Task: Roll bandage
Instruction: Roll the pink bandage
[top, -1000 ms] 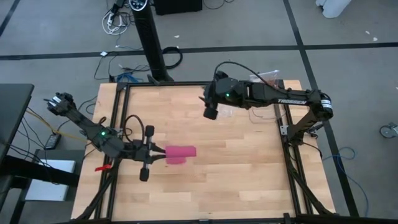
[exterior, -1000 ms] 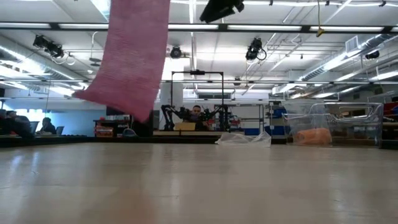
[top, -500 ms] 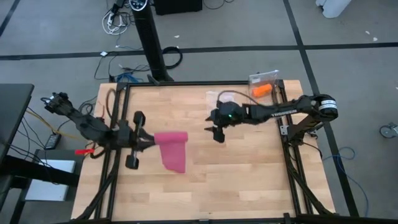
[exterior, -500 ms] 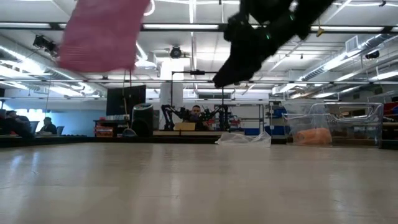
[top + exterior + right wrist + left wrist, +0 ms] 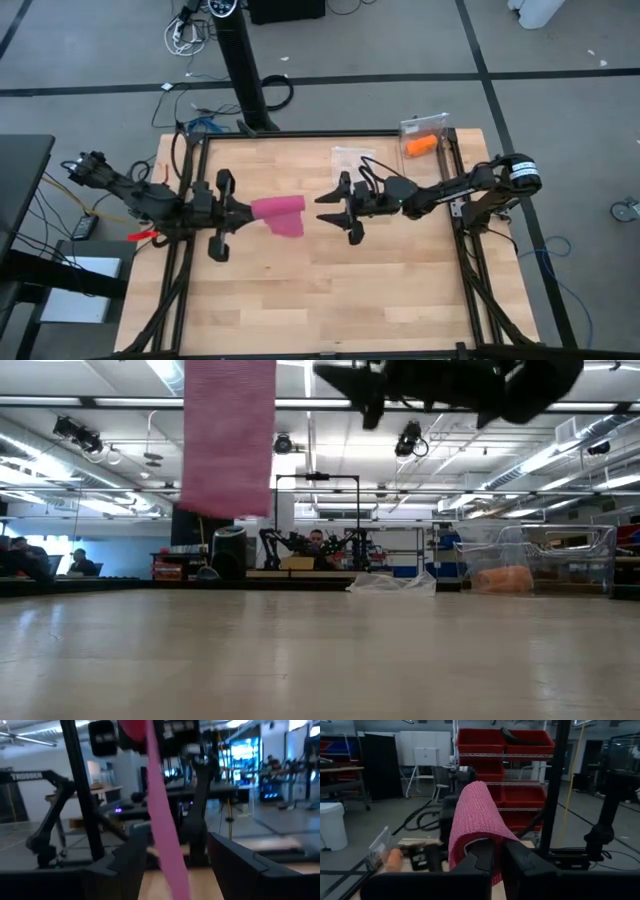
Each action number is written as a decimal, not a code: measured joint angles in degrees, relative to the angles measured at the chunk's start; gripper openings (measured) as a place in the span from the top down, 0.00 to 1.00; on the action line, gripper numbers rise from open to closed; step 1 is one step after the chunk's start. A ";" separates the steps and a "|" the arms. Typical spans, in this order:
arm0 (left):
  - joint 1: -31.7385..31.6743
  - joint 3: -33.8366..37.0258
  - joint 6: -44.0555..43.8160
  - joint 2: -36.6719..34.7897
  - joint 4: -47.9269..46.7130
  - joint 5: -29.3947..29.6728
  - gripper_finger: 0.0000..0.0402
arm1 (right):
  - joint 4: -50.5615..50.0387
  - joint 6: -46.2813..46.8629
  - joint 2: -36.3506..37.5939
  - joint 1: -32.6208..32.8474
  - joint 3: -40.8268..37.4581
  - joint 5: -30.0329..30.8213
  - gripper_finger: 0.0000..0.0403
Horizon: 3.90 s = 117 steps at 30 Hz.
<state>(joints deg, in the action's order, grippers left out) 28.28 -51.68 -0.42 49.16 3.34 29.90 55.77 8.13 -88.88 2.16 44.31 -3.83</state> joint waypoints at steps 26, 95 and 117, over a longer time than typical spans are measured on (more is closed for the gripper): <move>-1.59 0.14 -1.55 -0.03 1.55 -0.16 0.95 | -26.08 -12.90 -0.04 -0.83 23.28 3.58 0.87; -4.91 0.20 -0.94 0.62 0.73 -5.12 0.95 | -35.52 -17.51 3.10 2.05 23.28 13.09 0.98; -14.14 0.20 8.66 0.19 -0.79 -8.25 0.95 | -47.78 -12.99 3.06 4.65 23.20 12.76 0.55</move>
<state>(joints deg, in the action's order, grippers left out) 14.14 -51.48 8.23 49.35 2.56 21.65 7.99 -4.87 -85.82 6.81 67.51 8.93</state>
